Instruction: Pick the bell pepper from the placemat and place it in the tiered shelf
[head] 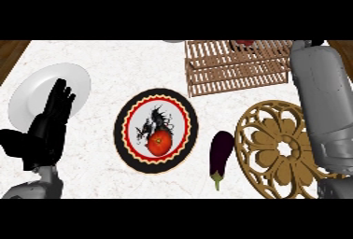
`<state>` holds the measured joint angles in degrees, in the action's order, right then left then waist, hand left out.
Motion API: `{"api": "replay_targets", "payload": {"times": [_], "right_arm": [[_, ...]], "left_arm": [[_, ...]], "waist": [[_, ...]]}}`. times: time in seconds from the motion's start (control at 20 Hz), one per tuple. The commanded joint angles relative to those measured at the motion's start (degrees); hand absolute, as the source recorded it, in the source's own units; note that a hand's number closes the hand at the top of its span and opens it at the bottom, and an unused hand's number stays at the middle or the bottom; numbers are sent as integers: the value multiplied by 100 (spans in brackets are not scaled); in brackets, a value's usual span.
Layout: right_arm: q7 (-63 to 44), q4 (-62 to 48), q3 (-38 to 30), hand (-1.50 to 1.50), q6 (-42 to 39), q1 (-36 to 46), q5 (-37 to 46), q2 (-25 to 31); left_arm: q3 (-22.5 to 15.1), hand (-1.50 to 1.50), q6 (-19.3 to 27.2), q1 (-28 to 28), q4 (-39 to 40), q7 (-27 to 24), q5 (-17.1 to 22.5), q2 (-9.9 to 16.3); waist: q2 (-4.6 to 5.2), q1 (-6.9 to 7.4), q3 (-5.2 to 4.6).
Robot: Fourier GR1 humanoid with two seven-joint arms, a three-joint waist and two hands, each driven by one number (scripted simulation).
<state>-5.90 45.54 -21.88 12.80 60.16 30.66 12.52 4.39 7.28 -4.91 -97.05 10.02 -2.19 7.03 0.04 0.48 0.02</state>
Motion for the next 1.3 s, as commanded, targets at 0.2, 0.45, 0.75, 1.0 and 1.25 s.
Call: {"api": "replay_targets", "payload": {"times": [0.2, 0.45, 0.75, 1.0, 1.25], "right_arm": [[-757, 810, -473, -150, -107, -232, -463, 783], [-1562, 1602, -786, -150, -744, -801, -915, 1309], [-1688, 2747, -1294, -150, -1828, -2047, -1750, 2002], [-1674, 2729, -1642, -150, -2386, -2364, -2438, 2492], [-1316, 2952, -1773, -150, -2505, -2967, -2953, 2497]], "left_arm": [[84, 0, -108, 252, -213, -142, 32, 92], [282, 0, -163, 137, 180, -343, 145, 136], [198, 0, -117, 291, 83, -258, 129, 6], [44, 0, 6, -109, 47, 77, -20, -72], [138, 0, -174, 228, -184, 13, 72, 15]], "waist": [[-25, -56, -3], [-38, -155, -6], [-51, -195, -5], [-14, -96, -3], [-11, -49, -2]]}}
